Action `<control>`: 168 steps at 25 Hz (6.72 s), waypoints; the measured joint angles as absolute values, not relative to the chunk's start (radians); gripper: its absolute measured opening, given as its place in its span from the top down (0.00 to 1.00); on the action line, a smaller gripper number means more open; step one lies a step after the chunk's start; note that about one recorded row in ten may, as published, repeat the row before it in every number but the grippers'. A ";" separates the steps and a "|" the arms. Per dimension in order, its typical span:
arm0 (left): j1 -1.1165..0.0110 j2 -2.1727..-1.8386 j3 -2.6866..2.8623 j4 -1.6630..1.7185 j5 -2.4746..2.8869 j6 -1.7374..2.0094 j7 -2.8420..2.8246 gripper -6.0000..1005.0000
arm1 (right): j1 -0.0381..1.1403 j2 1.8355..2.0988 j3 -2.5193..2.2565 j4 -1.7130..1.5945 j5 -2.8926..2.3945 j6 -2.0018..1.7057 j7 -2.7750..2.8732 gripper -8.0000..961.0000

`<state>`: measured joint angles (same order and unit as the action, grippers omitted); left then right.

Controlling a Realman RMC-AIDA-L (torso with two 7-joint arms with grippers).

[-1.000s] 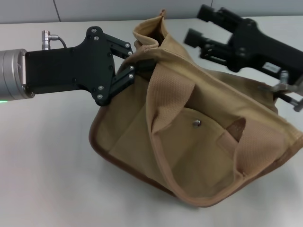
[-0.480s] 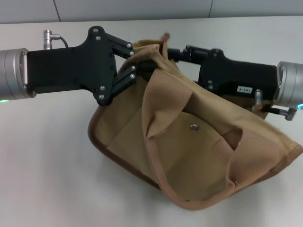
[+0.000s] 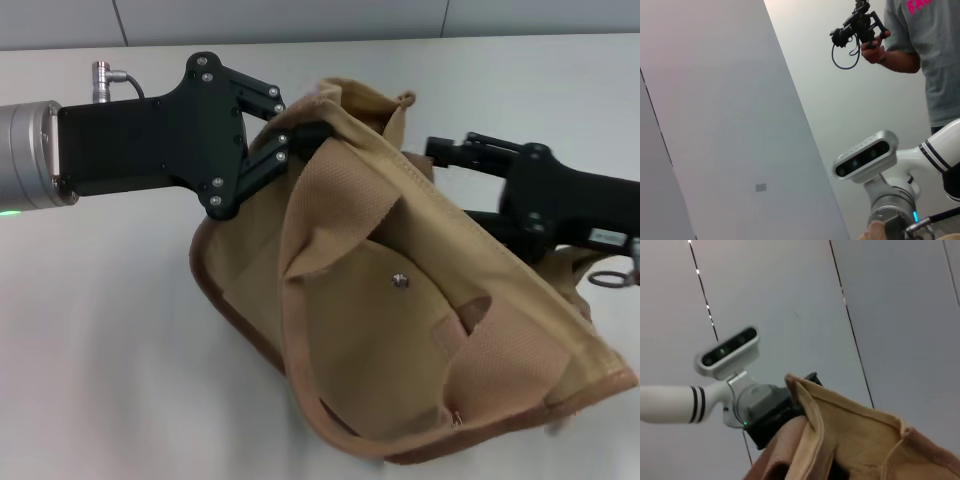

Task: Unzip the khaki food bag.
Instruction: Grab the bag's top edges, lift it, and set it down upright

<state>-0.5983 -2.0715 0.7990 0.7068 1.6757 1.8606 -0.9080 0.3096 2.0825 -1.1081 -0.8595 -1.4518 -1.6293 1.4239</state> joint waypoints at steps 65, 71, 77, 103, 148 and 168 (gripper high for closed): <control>-0.611 -2.071 0.807 0.702 1.661 1.859 -0.896 0.95 | 0.360 2.089 -1.035 -0.778 -1.524 -1.648 1.128 0.15; -0.612 -2.072 0.807 0.702 1.661 1.861 -0.896 0.95 | 0.379 2.091 -1.134 -0.767 -1.411 -1.556 1.117 0.16; -0.612 -2.072 0.807 0.702 1.660 1.861 -0.896 0.95 | 0.367 2.092 -1.216 -0.757 -1.299 -1.528 1.047 0.32; -0.621 -2.071 0.808 0.703 1.662 1.852 -0.897 0.95 | 0.292 2.093 -1.332 -0.734 -1.271 -1.569 0.637 0.32; -0.651 -2.071 0.807 0.689 1.640 1.768 -0.894 0.94 | 0.200 2.080 -1.211 -0.618 -1.209 -1.663 0.515 0.99; -0.647 -2.074 0.808 0.593 1.578 1.732 -0.843 0.94 | 0.095 2.075 -0.578 -0.432 -1.487 -1.819 0.696 0.93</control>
